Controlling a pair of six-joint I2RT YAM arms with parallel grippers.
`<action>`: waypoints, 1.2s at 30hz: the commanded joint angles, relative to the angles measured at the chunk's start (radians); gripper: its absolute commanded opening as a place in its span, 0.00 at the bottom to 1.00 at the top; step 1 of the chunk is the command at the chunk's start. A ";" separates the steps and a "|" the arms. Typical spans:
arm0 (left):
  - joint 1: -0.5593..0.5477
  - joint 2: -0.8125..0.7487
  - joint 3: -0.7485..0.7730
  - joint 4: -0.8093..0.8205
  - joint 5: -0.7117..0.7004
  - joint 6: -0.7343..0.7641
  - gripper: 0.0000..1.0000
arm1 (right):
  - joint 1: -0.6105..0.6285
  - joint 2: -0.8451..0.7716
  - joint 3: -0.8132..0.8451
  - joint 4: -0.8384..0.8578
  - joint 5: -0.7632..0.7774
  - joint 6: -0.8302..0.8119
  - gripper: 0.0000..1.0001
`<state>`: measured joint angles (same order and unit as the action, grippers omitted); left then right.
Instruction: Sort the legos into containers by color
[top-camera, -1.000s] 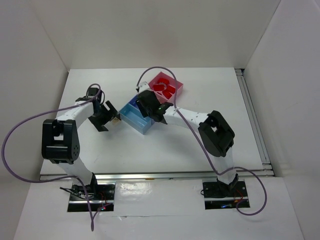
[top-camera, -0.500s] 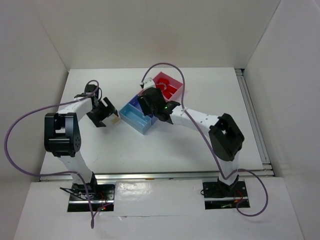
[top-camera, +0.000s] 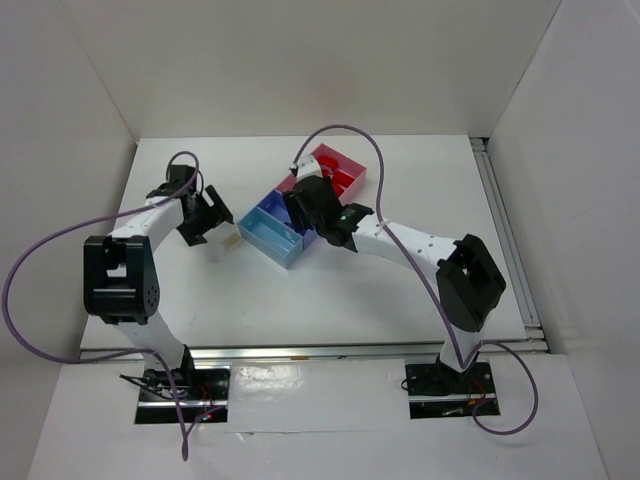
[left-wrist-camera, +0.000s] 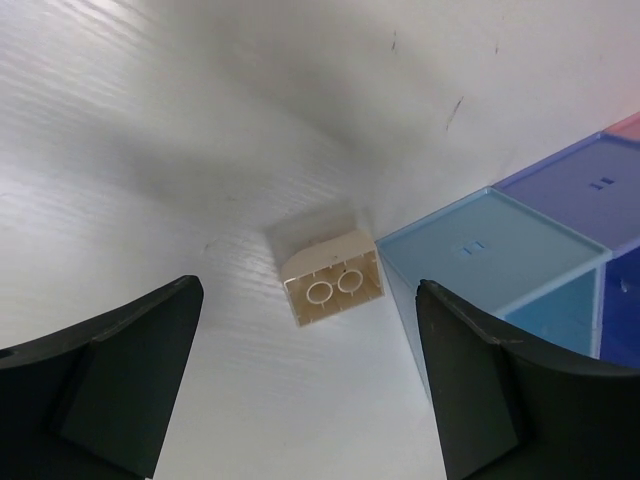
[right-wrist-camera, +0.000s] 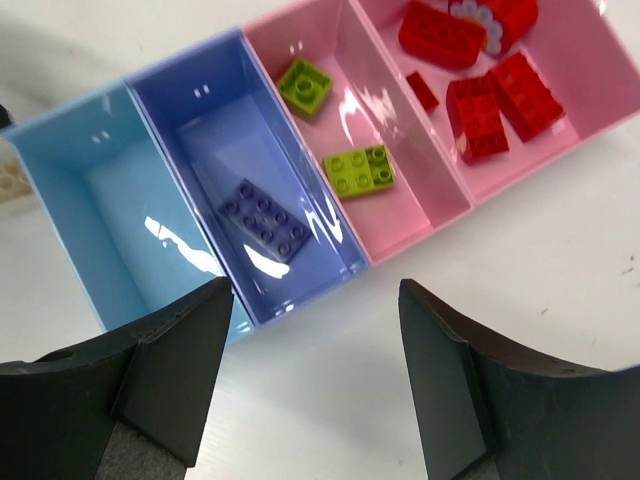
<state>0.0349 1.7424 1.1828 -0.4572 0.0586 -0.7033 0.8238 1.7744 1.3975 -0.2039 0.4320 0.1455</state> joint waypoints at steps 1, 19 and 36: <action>-0.027 -0.113 0.009 -0.050 -0.143 0.024 1.00 | -0.005 -0.067 -0.023 -0.034 0.014 0.029 0.74; -0.198 -0.107 -0.091 -0.127 -0.319 -0.021 1.00 | -0.005 -0.125 -0.124 -0.006 0.002 0.092 0.74; -0.391 0.118 0.175 -0.185 -0.388 0.033 1.00 | -0.063 -0.225 -0.173 -0.037 0.045 0.123 0.74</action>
<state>-0.3328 1.8332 1.2903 -0.6353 -0.2955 -0.7044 0.7860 1.6257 1.2331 -0.2409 0.4576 0.2428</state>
